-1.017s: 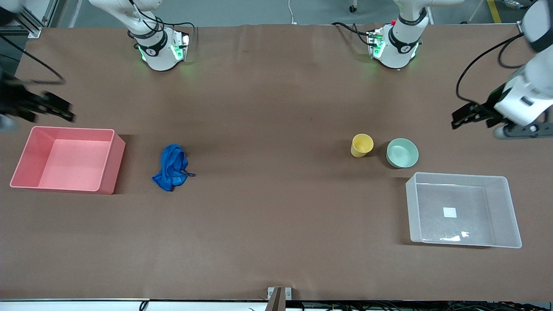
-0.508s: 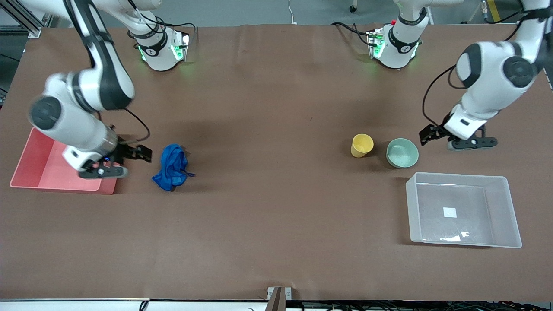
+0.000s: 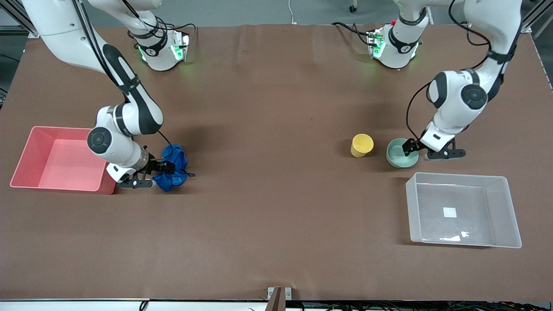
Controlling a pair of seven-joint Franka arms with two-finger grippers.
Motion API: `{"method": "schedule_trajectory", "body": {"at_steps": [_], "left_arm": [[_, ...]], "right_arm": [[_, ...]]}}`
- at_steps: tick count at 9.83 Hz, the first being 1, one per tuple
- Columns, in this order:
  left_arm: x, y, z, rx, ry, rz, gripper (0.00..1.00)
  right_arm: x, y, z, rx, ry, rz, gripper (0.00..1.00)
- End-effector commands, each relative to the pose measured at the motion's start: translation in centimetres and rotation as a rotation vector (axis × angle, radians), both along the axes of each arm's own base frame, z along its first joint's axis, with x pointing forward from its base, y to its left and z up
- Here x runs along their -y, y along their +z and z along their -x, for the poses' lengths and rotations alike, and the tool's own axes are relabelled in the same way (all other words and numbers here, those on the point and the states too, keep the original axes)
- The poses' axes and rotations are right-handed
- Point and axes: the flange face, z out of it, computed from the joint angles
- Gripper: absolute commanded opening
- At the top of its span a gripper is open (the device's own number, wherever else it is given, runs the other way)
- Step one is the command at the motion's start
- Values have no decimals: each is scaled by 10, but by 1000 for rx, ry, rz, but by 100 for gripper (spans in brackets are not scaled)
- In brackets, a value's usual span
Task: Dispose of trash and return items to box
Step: 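Grasp the blue cloth with the right gripper while the left gripper grasps the bowl, then carry the cloth into the pink bin while the left gripper carries the bowl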
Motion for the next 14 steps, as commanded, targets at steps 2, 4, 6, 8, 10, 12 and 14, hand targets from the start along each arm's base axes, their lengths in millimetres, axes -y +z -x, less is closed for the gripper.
{"method": "schedule_trajectory", "body": {"at_steps": [2,4,6,8,10,12,14], "left_arm": [[-1,-30,9,-21,-21,-8,1],[-1,-24,7,-7,-19,-8,0],[-2,-6,17,10,-26,-7,0],[-2,44,31,23,-43,-5,0],[-3,100,24,-47,-48,-5,0],[-13,141,-25,-37,-26,-6,0],[-25,142,-103,-21,-23,-15,1]], "right_arm": [[0,-5,10,-37,-24,3,27],[-1,-2,10,-73,-91,11,1],[-4,17,0,-74,-104,11,1],[-4,99,-33,-194,-153,40,1],[27,183,-61,-247,-178,56,1],[105,226,-63,-223,-140,121,1],[190,233,-52,-219,-72,147,1]]}}
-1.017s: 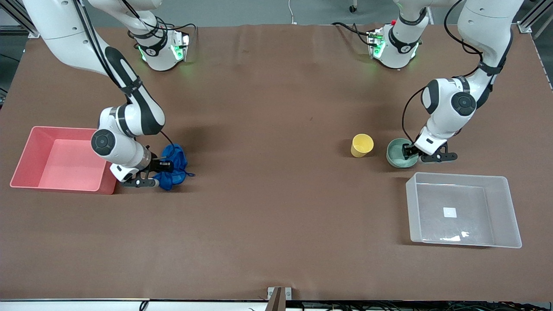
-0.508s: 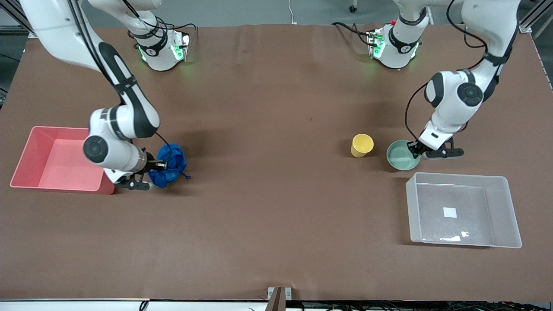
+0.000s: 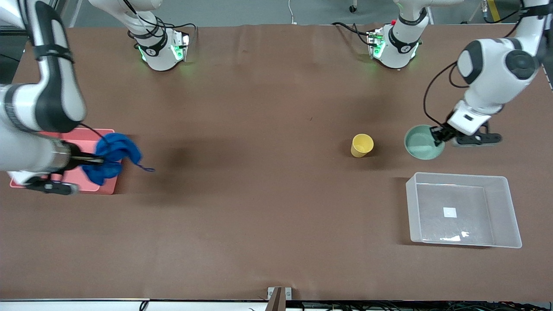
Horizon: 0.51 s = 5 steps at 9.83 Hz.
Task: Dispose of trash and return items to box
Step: 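Carry the cloth into the pink bin while the left gripper carries the bowl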
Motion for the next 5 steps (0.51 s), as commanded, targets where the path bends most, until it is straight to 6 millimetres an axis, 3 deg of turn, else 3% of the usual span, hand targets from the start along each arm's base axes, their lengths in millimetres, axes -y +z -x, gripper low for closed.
{"method": "schedule_trajectory", "body": {"at_steps": [1,3,5], "left_arm": [[-8,-44,-93,-42,-16,-27,1],[-39,-60,-143,-56,-45,-23,1],[-66,-93,-158,-75,-101,21,1]], "right_arm": [[79,-4,11,2,76,52,1],[123,-34,27,18,139,52,1],[148,-84,48,69,177,62,1]]}}
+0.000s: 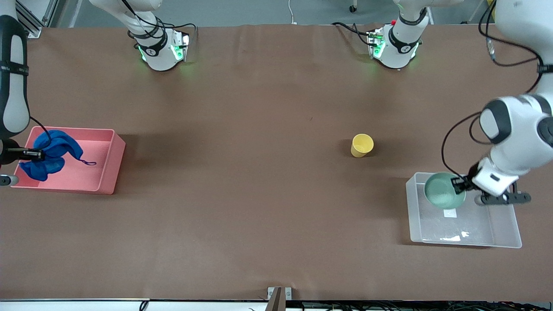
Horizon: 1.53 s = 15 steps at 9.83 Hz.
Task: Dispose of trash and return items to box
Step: 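Carry the cloth into the pink bin while the left gripper carries the bowl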
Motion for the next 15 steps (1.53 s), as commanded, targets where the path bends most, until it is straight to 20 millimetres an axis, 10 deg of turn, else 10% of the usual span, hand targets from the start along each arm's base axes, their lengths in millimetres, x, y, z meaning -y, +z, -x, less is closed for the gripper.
{"method": "schedule_trajectory", "body": {"at_steps": [1,4,6,7,9,15], "left_arm": [[-26,-41,-26,-33,-55,7,1],[-37,-91,-32,-80,-46,-7,2],[-39,-107,-33,-63,-35,-16,6],[-37,-115,-32,-74,-47,-21,21],[-33,-89,-38,-37,-57,-31,98],[60,90,21,-92,-114,-17,100]], "right_arm": [[12,-53,32,18,52,2,1],[6,-124,45,49,76,10,10],[-2,-138,48,3,75,-4,99],[-4,-135,48,2,74,-6,100],[-14,-70,37,64,70,-19,100],[-113,151,28,154,-203,-114,100]]}}
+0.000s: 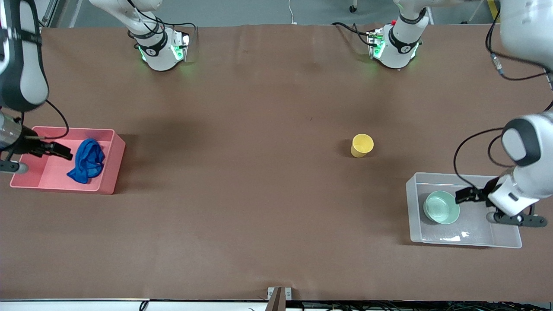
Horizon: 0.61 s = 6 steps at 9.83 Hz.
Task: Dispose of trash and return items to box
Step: 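Release the bowl in the clear bin and move the left gripper to the cup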
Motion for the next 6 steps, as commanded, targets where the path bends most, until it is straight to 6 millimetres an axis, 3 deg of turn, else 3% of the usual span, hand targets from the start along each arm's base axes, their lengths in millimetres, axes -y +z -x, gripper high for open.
{"method": "schedule_trajectory", "body": {"at_steps": [1,2,4,6], "left_arm": [[62,14,58,-59,20,12,100],[86,11,83,-82,11,17,100],[129,-15,125,-112,-29,14,100],[160,-68,157,-120,-77,13,99]], "right_arm": [[-16,94,6,-28,-51,-17,100],[-20,135,17,-20,-47,-18,100],[-20,180,37,44,-45,-15,100],[-38,180,46,-11,-8,-18,100]]}}
